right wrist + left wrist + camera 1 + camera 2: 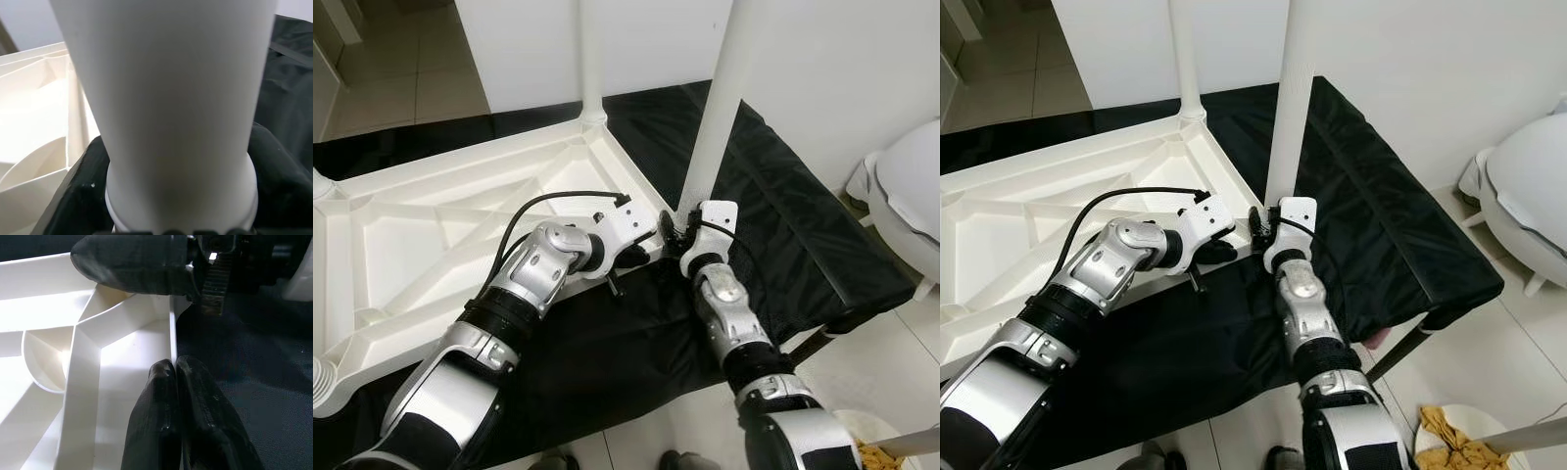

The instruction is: Building children table

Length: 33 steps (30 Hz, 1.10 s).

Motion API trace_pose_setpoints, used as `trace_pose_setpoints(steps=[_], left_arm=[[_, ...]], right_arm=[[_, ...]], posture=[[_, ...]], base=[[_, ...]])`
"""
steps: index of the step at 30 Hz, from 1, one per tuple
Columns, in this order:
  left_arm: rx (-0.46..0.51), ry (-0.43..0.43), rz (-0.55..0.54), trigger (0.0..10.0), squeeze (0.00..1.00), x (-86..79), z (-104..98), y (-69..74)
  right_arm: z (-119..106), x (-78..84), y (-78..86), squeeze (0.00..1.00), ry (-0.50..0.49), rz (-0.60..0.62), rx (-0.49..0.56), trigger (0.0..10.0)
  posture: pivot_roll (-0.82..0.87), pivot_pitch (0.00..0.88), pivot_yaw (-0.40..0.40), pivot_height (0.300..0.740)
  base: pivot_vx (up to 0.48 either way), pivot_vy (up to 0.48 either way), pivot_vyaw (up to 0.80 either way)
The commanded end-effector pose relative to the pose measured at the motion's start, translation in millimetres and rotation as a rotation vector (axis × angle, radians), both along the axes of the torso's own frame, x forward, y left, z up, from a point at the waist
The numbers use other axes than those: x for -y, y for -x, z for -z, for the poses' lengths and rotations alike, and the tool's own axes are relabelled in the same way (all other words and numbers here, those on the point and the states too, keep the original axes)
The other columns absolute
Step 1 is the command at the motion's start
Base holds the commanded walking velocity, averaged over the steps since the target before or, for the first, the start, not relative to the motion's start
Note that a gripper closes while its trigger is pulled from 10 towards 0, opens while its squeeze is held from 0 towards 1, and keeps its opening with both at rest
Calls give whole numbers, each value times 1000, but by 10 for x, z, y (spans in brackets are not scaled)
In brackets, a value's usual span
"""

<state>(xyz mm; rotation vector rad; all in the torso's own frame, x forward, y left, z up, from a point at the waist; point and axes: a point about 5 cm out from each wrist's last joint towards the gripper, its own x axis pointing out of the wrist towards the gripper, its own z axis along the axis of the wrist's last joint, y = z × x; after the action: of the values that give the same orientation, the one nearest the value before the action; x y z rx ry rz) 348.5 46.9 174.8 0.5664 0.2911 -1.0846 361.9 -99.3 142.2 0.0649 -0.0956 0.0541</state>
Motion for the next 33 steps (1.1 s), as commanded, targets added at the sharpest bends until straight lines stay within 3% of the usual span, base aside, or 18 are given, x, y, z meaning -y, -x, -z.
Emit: trace_pose_setpoints(steps=[1,5,6,7,10,11,17,19,20,26,30,33], left_arm=[[-37,-5,52,10000,0,43,68,60],[-38,-5,55,10000,0,52,76,67],[-38,-5,55,10000,0,52,77,68],[-38,-6,55,10000,0,52,79,69],[-36,-8,52,10000,0,46,80,65],[-35,-10,50,10000,0,41,82,62],[-34,-13,48,10000,0,37,84,60],[-33,-14,50,10000,0,38,80,58],[-32,-13,50,10000,0,38,79,58],[-31,-12,52,10000,0,42,70,56],[-27,-15,56,10000,0,44,58,53],[-24,-16,59,10000,0,45,51,53]], right_arm=[[112,68,19,0,-100,85,-77,0],[103,61,32,0,-93,70,-73,0],[105,115,30,0,-66,95,-80,4078],[107,165,26,0,-48,114,-84,10000],[91,225,40,0,-68,128,-87,10000],[73,245,39,1000,-75,110,-72,10000],[12,320,29,1000,-56,77,-37,10000],[-40,382,-1,1000,-20,-3,-24,10000],[-73,414,-14,0,-5,-28,-10,10000],[-180,503,-42,0,57,-92,31,10000],[-227,500,-74,0,136,-284,40,10000],[-225,485,-81,0,153,-350,30,10000]], posture=[[-47,64,47,740],[-47,60,44,740],[-46,58,39,740],[-46,58,38,740],[-45,57,38,740],[-45,56,38,740],[-46,55,39,740],[-46,55,40,740],[-47,55,42,740],[-47,57,42,740],[-45,60,46,740],[-46,64,52,740]], base=[[0,0,0],[0,0,0],[0,0,0],[0,0,0],[0,0,0],[0,0,0],[0,0,0],[0,0,0],[0,0,0],[0,0,0],[0,0,0],[0,0,0]])
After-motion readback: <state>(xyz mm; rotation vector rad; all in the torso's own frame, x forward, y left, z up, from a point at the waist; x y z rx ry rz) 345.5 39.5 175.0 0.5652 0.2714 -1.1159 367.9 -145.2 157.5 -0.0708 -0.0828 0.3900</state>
